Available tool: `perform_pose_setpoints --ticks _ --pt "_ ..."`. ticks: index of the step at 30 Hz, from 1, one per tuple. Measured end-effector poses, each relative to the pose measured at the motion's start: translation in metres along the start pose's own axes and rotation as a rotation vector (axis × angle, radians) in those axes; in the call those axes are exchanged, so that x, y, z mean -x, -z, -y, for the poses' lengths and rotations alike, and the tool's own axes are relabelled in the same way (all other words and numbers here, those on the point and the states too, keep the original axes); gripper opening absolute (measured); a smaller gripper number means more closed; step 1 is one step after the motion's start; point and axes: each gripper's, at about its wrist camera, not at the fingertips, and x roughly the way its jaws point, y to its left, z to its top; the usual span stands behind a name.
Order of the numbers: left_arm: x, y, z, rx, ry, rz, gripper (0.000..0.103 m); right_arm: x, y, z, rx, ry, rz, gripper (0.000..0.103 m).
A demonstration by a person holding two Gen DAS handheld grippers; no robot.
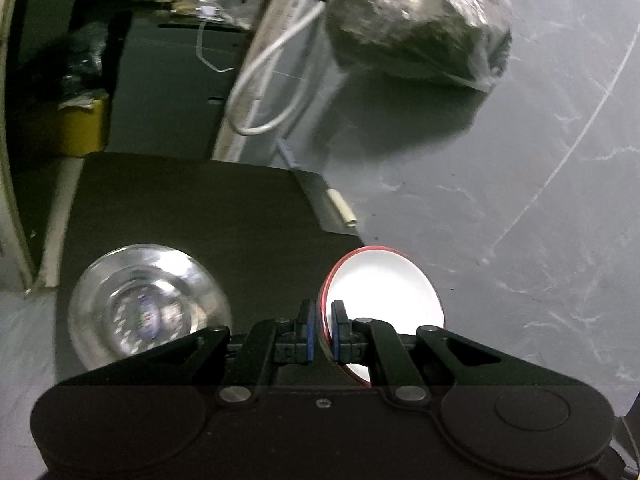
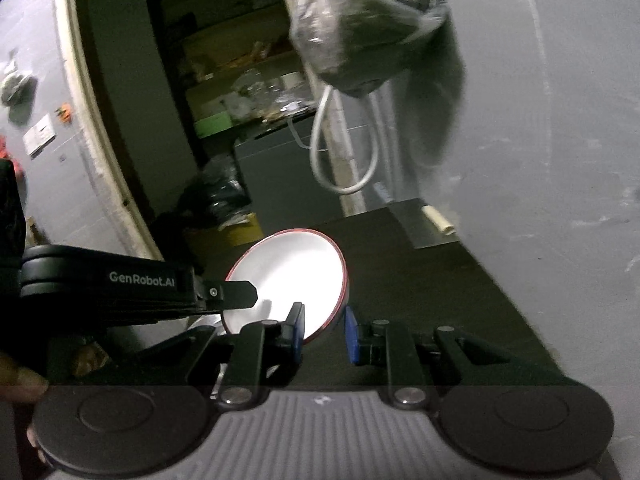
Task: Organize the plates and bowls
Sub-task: 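Carry the small bowl with the left gripper and lower it into the large white bowl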
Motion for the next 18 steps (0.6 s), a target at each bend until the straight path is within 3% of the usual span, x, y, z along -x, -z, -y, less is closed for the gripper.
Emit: perform_pose_setpoints --ticks 7,18 --pt "0.031 0.018 -0.031 0.053 -0.051 0.014 0.008 -0.002 0.012 -0.029 0.045 -0.063 -0.055 0.024" --pt "0.038 0.049 -0.055 0.112 -0.107 -0.029 0.009 -0.012 0.037 -0.048 0.095 -0.110 -0.197 0.024"
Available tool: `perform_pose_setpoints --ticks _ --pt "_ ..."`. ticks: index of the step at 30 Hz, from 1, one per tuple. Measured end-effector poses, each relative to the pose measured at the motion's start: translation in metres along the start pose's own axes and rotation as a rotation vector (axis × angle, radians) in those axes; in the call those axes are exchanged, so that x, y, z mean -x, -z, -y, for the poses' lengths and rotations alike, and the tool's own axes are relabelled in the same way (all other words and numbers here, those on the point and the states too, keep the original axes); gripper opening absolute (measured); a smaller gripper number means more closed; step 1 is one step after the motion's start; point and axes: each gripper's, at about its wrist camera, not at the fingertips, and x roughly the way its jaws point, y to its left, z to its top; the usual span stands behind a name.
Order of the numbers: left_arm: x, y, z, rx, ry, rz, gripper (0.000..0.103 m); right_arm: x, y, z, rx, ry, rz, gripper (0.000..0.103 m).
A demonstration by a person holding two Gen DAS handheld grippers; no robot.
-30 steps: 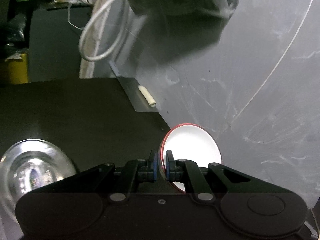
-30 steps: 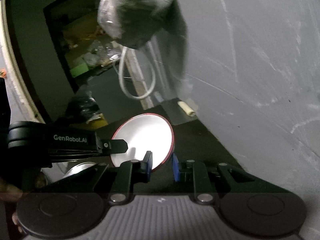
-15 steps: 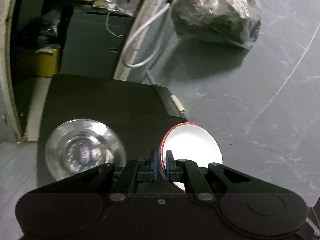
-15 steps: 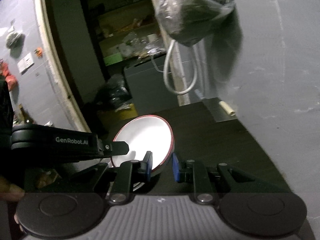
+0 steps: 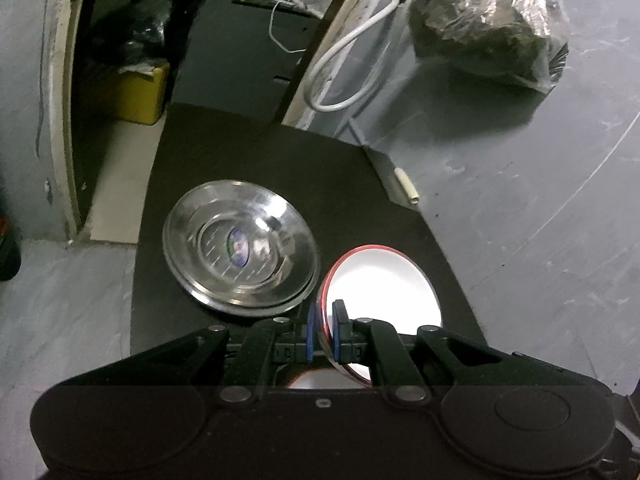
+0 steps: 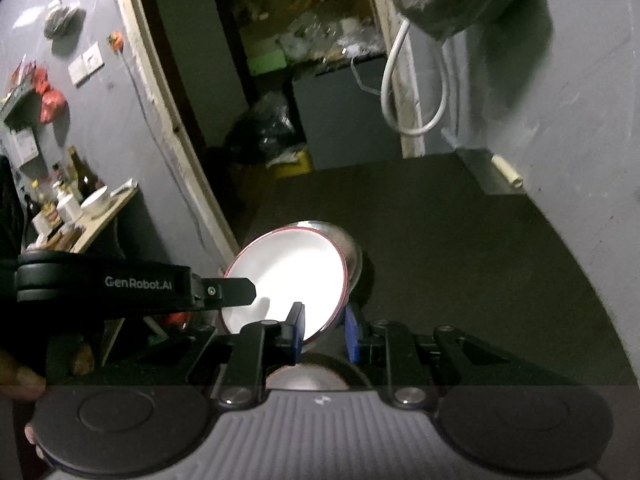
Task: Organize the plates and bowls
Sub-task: 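Carry the small bowl with the left gripper and lower it into the large white bowl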
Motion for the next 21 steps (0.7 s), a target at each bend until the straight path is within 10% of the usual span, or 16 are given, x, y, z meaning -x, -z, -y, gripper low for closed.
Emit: perform_pose_setpoints --ticks 21 --pt "-0.013 0.048 -0.001 -0.059 -0.105 -0.109 0.009 -0.016 0.026 0.008 -0.001 -0.047 -0.211 0.024"
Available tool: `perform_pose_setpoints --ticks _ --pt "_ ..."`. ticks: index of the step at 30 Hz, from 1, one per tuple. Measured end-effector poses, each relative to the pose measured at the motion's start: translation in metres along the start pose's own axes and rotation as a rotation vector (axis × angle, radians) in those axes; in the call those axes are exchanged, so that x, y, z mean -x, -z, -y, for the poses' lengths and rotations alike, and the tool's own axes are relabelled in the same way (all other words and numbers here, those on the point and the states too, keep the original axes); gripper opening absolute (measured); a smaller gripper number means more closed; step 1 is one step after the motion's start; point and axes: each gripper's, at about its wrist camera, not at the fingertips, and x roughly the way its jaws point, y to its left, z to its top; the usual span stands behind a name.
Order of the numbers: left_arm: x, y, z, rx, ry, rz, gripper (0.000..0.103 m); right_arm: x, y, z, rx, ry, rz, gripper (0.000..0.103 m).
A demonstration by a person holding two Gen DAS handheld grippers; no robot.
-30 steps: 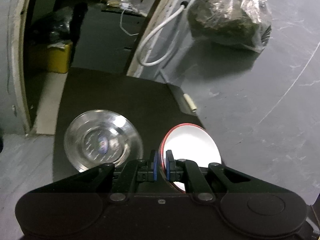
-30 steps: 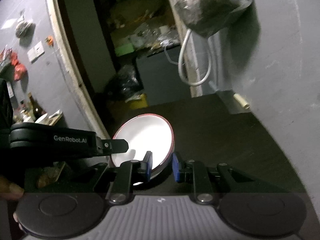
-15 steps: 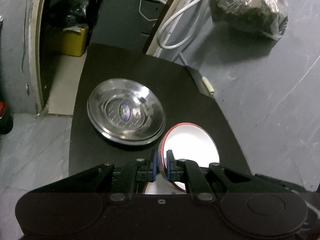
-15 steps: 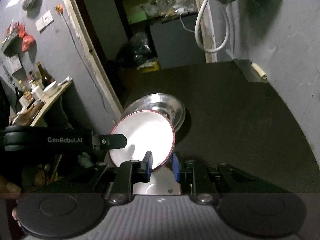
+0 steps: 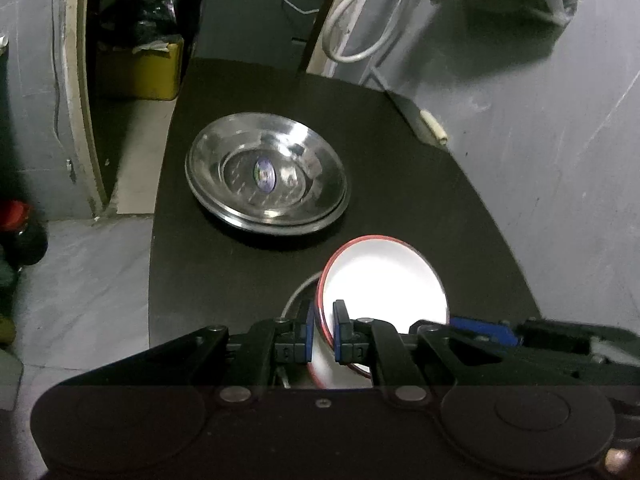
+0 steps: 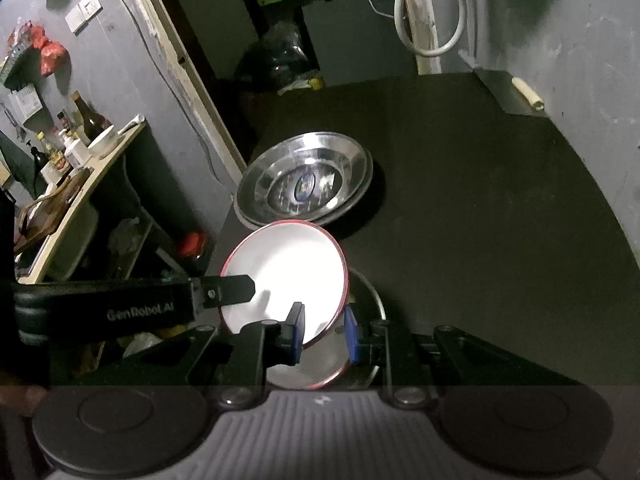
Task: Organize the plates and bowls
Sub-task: 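Carry the small bowl with the left gripper and lower it into the large white bowl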
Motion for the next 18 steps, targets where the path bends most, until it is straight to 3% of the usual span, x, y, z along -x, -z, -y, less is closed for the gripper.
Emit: perform_pose_setpoints --ticks 18 --pt "-0.009 0.007 0.015 -0.039 -0.059 -0.065 0.011 -0.008 0.004 0.005 0.003 0.001 -0.080 0.024"
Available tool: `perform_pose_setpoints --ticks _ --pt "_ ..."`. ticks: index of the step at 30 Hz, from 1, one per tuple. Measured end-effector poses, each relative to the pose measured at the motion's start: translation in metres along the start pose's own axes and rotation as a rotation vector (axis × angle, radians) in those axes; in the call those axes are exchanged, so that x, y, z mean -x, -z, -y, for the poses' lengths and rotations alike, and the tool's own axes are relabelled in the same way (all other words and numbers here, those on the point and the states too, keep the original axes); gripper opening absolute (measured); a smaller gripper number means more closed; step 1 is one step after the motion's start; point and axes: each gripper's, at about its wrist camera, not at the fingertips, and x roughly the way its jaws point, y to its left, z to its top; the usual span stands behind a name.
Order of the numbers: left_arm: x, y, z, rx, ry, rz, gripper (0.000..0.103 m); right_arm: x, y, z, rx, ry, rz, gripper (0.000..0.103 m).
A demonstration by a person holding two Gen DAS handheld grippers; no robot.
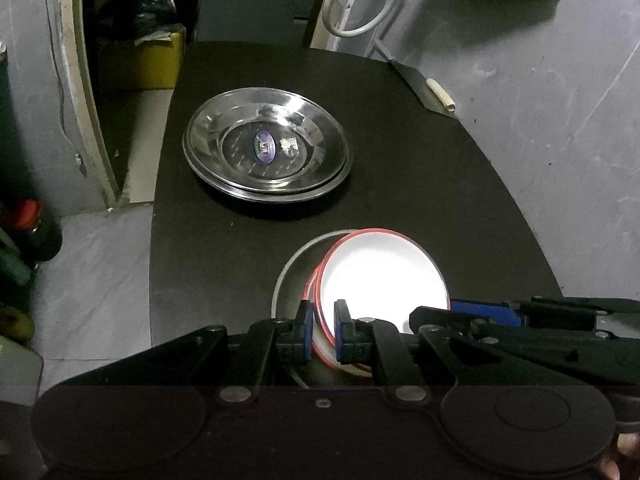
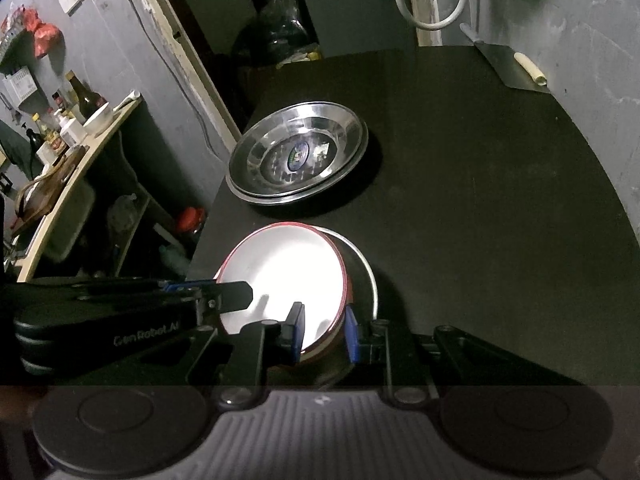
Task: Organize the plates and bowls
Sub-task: 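Carry the small bowl with the left gripper and lower it into the large white bowl, then open the left gripper and pull it back from the nested bowls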
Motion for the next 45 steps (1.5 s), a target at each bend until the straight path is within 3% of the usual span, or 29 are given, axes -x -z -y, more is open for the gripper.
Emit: perform_pose_setpoints --ticks 20,35,42,44,45 --pt "-0.004 -0.001 0.007 -0.034 -0.047 -0.018 0.012 -0.005 -0.002 0.001 0.005 -0.017 -0.028 0.024" --pt "-0.003 -0.001 0.000 0.006 -0.018 -0.022 0.020 -0.003 -0.002 0.002 0.007 -0.008 -0.025 0.027" --pt "0.008 0.000 -0.009 0.047 0.020 0.021 0.033 0.004 -0.002 0.005 0.008 -0.004 -0.007 0.027" --pt "0.014 0.000 -0.012 0.061 0.026 0.048 0.042 0.007 -0.001 0.006 0.009 0.001 0.002 0.029" --pt "0.017 0.000 -0.013 0.069 0.028 0.070 0.052 0.008 -0.001 0.007 0.008 0.002 0.009 0.030"
